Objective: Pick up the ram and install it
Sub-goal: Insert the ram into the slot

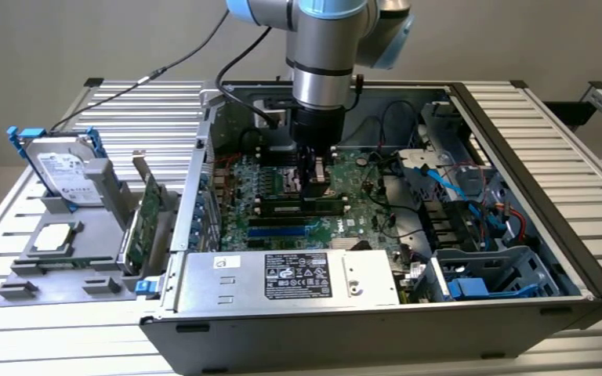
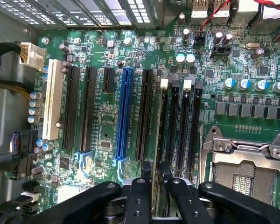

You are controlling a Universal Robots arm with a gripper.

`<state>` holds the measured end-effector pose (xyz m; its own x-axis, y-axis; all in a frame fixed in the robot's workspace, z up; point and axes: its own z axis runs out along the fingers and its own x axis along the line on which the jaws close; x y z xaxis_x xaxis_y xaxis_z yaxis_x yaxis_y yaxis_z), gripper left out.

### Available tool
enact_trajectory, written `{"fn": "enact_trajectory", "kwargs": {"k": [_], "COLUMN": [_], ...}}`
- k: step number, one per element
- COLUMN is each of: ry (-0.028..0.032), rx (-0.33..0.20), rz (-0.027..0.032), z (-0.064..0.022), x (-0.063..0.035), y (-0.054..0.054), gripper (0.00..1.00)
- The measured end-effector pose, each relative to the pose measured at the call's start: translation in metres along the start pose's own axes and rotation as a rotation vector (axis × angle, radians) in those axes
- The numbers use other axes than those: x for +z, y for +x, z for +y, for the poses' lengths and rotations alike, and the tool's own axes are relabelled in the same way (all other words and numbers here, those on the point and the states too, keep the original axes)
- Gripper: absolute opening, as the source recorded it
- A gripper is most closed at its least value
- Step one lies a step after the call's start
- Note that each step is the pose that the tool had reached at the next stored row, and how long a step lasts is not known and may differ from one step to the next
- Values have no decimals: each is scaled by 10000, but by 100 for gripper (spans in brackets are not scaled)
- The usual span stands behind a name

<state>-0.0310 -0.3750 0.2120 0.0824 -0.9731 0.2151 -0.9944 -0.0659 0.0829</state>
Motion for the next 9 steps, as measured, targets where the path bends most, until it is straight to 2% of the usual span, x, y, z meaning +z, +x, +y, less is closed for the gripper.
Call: {"fn": "enact_trajectory", "kwargs": {"k": [9], "ry": [-46], "rx": [-10], "rz": [-5], "z": [22], "x": [-226], "y": [50], "gripper": [22]}}
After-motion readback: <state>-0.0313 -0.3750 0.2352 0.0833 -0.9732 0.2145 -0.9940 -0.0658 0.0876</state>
